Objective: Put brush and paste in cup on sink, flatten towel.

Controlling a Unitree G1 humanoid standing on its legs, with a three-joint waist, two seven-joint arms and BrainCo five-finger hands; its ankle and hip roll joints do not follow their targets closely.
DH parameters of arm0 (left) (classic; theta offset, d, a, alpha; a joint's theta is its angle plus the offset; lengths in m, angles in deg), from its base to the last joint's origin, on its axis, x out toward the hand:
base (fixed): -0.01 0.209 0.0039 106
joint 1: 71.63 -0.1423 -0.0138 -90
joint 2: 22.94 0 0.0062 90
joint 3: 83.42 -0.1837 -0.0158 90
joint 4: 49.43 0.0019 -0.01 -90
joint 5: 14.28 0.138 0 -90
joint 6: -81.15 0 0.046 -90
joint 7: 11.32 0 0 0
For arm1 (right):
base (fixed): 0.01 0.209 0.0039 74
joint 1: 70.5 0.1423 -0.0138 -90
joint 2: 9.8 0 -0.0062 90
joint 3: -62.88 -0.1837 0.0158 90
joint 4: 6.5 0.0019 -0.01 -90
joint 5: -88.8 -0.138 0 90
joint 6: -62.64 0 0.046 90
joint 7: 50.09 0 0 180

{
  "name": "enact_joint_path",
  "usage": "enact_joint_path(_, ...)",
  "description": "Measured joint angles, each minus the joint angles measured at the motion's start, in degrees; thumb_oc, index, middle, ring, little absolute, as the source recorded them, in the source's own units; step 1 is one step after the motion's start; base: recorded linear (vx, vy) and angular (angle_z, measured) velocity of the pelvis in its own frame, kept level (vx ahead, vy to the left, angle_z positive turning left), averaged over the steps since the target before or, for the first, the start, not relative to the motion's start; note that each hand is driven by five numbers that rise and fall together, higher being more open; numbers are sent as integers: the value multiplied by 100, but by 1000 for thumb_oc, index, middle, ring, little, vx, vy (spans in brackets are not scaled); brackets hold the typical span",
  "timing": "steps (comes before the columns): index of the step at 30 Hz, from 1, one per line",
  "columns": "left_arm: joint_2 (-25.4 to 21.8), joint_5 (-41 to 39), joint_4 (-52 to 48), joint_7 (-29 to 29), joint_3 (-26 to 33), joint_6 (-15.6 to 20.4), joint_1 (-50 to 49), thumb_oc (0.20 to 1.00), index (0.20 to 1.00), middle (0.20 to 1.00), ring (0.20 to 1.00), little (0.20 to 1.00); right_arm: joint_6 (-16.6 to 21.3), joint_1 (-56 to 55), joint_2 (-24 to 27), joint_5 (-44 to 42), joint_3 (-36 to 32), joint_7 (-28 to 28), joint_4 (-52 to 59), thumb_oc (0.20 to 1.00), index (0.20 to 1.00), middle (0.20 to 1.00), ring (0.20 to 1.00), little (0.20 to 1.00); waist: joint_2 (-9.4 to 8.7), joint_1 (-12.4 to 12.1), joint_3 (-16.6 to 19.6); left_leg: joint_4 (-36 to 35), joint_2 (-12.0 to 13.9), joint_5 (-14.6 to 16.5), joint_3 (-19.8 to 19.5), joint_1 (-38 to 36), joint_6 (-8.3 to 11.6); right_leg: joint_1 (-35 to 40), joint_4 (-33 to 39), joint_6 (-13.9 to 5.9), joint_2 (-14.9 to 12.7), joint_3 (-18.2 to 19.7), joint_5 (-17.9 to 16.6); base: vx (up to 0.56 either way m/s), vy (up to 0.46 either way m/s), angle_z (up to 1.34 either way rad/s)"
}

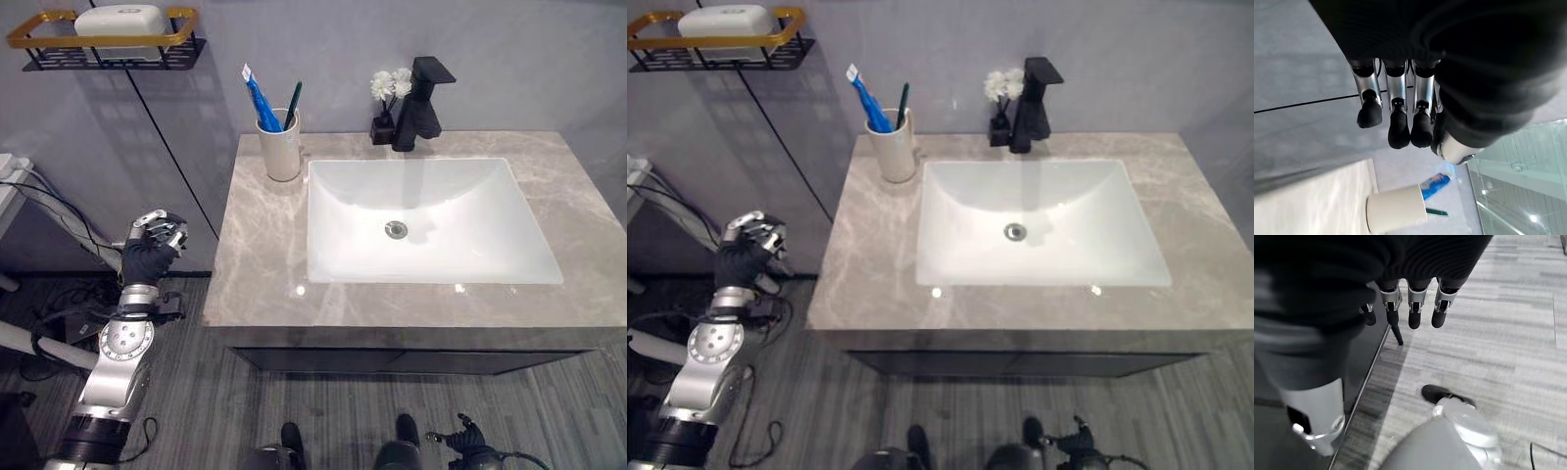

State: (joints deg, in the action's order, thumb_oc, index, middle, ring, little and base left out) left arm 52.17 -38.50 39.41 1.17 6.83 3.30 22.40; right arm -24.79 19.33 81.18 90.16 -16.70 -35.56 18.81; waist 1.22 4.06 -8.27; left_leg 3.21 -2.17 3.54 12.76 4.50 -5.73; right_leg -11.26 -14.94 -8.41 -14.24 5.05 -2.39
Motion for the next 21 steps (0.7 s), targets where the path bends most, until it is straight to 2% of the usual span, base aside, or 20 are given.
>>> enact_joint_path(1, 48, 0, 20, -11, -58, -12, -12, 200, 200, 200, 200, 200, 14, 12, -37, -2, 33, 1, -37, 1000, 1000, 1000, 1000, 1000, 31, 9, -12, -283, 45, -158, 11, -165, 40, -74, -253, 36, 481, 334, 409, 141, 85, -1)
enact_joint_path(2, -21, 7, 18, -51, -141, -18, 36, 200, 200, 200, 200, 200, 18, -35, -83, -6, 29, -6, -36, 1000, 1000, 1000, 1000, 1000, -35, 101, -12, -427, -10, -180, 32, -256, 33, -217, -313, 98, 722, 194, 582, 135, 92, -3)
enact_joint_path(3, -18, 8, 12, -59, -121, -11, 37, 200, 200, 200, 200, 200, 21, -51, -99, -9, 37, -6, -26, 1000, 1000, 1000, 1000, 1000, -49, 116, -13, -539, -67, -188, 50, -304, 38, -411, -294, 188, 847, 15, 621, 87, -7, 1)
enact_joint_path(4, -17, 7, 16, -51, -122, -20, 34, 200, 200, 200, 200, 200, 21, -60, -96, -9, 69, -6, -9, 1000, 1000, 1000, 1000, 1000, -50, 144, -26, -595, -82, -212, 51, -351, 52, -465, -128, 177, 920, -95, 614, 114, -27, -1)
enact_joint_path(5, -41, 10, 10, -66, -147, -25, 54, 200, 200, 200, 200, 200, 25, -124, -92, -9, 112, -12, 12, 1000, 1000, 1000, 1000, 1000, -48, 196, -29, -614, -115, -248, 40, -370, 74, -562, 142, 148, 950, -132, 518, 210, -73, 11)
enact_joint_path(6, -31, 23, 12, -55, -116, -20, 76, 200, 200, 200, 200, 200, 20, -204, -103, -8, 142, -47, 9, 1000, 1000, 1000, 1000, 1000, -48, 277, -78, -644, -166, -196, 23, -455, 155, -671, 949, 37, 844, -112, 51, 221, -99, 12)
enact_joint_path(8, -39, 34, 25, -44, -87, -21, 82, 200, 200, 200, 200, 200, 19, -212, -140, 0, 167, -110, 10, 1000, 1000, 1000, 1000, 1000, -92, 292, -113, -641, -178, -154, -14, -552, 219, -665, 1650, -62, 711, -123, -410, 172, -109, 8)
enact_joint_path(10, -38, 33, 60, -61, -114, -32, 80, 200, 200, 200, 200, 200, 19, -306, -171, 7, 234, -132, -18, 1000, 1000, 1000, 1000, 1000, -189, 327, -157, -647, -175, -91, -138, -750, 312, -561, 1801, -100, 598, -134, -740, 111, -72, 38)
enact_joint_path(12, -55, 33, 37, -169, -119, -38, -12, 200, 200, 200, 200, 200, 12, -495, -269, 10, 251, -211, -301, 1000, 1000, 1000, 1000, 1000, -475, 270, -32, -780, -192, 44, -343, -1167, 492, -53, 1726, 13, 512, -129, -952, 159, -108, 54)
enact_joint_path(14, -40, 29, 5, -206, -95, -41, -190, 200, 200, 200, 200, 200, -2, -432, -199, 10, 193, -222, -474, 1000, 1000, 1000, 1000, 1000, -304, 164, 2, -786, 108, 118, -358, -1254, 656, 134, 1953, 172, 770, -253, -1020, 210, -126, 3)
enact_joint_path(16, -85, 7, 0, -297, -79, -99, -275, 200, 200, 200, 200, 200, -3, -357, -122, 7, 88, -230, -497, 1000, 1000, 1000, 1000, 1000, -120, 158, 21, -792, 382, 151, -414, -1336, 806, 261, 2033, 319, 1031, -392, -926, 93, -49, 9)
enact_joint_path(19, -65, -8, -29, -360, -31, -111, -362, 200, 200, 200, 200, 200, 11, -334, 24, 7, 93, -223, -431, 1000, 1000, 1000, 1000, 1000, -19, 126, 114, -692, 559, 116, -393, -1365, 854, 344, 1986, 529, 1232, -399, -882, 114, -83, -4)
enact_joint_path(21, -23, -14, -34, -395, -33, -121, -344, 200, 200, 200, 200, 200, 4, -172, 162, -9, -91, -211, -419, 1000, 1000, 1000, 1000, 1000, 118, 138, 131, -649, 678, 105, -405, -1335, 862, 344, 2033, 592, 1320, -440, -776, 111, -57, -1)
